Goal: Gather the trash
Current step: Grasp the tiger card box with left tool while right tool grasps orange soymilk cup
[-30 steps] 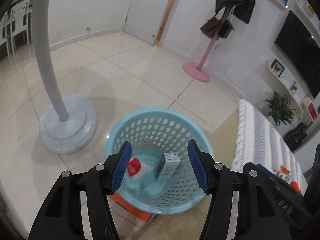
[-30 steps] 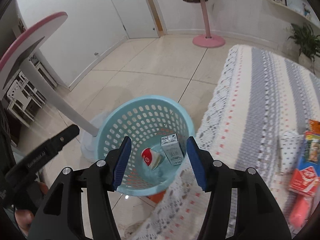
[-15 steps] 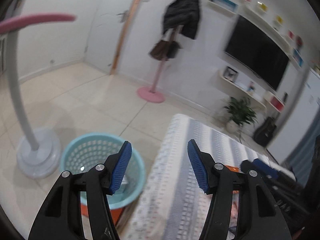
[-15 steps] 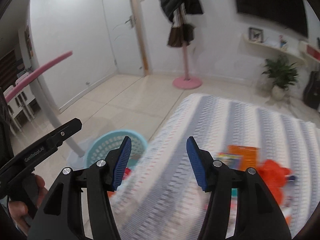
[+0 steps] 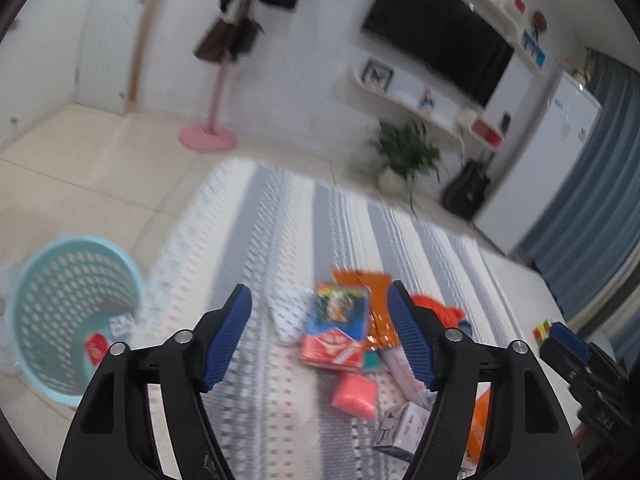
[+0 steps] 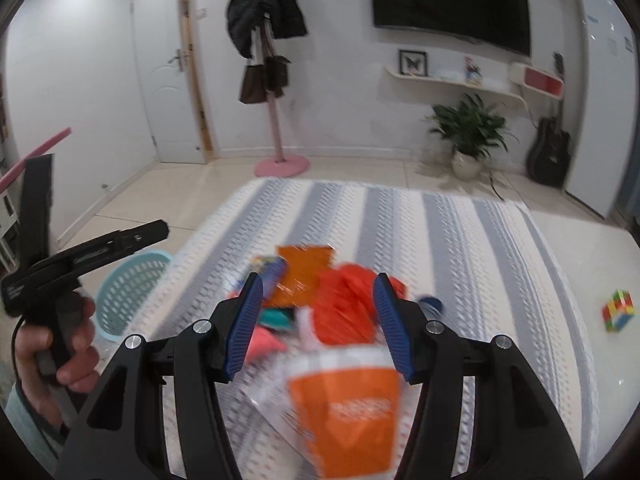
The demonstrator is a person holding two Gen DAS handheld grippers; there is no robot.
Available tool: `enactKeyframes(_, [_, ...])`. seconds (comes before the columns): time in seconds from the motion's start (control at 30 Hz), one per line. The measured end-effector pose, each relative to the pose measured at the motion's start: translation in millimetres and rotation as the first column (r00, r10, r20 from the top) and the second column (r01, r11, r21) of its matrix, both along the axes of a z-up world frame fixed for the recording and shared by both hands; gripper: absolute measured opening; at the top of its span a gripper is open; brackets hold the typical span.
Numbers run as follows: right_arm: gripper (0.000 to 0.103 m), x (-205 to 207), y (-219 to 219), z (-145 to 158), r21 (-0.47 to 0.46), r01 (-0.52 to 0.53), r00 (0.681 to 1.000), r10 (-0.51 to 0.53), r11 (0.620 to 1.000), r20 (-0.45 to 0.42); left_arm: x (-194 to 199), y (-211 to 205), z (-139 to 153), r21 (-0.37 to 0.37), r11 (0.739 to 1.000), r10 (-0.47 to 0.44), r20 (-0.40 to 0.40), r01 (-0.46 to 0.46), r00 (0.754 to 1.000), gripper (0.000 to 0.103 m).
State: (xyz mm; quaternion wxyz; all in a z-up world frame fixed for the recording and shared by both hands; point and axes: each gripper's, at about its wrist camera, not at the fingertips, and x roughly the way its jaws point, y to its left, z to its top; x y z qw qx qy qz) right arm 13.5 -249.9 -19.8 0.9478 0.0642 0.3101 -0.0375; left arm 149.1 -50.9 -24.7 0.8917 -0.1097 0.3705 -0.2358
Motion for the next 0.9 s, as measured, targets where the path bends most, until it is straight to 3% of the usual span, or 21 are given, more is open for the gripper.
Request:
enactKeyframes(0.2, [0.055,-13,-26,-32,0.045,0.023,0.996,-0.019,0.999,-0.083,32,-34,-54,0.041,0.998,-0.039,-0.161,0.046,0.986,0.073])
enactKeyframes(0.43, [0.068,-19,-25,-62,0.082,-0.009,0.986,0.022,0.997,-0.168,49,-47,-86,0.066,0.996,-0.039,-0.232,0.055,0.972,0.074])
enactKeyframes(0.67, [0.073,-17,-10,-76,0.07,-0.026,0.973,0.042,0.997,-0.228,55,-55,-94,0.034,0.997,-0.054,-0.257,0.065,0.965,0.076])
enactKeyframes(0.9, [0.074,-15,-11,-88,0.1,-0.013,0.962,0.04,0.995,-0.27,49,-69,-93,0.05,0.993,-0.088,-0.265,0.105,0.96,0.076])
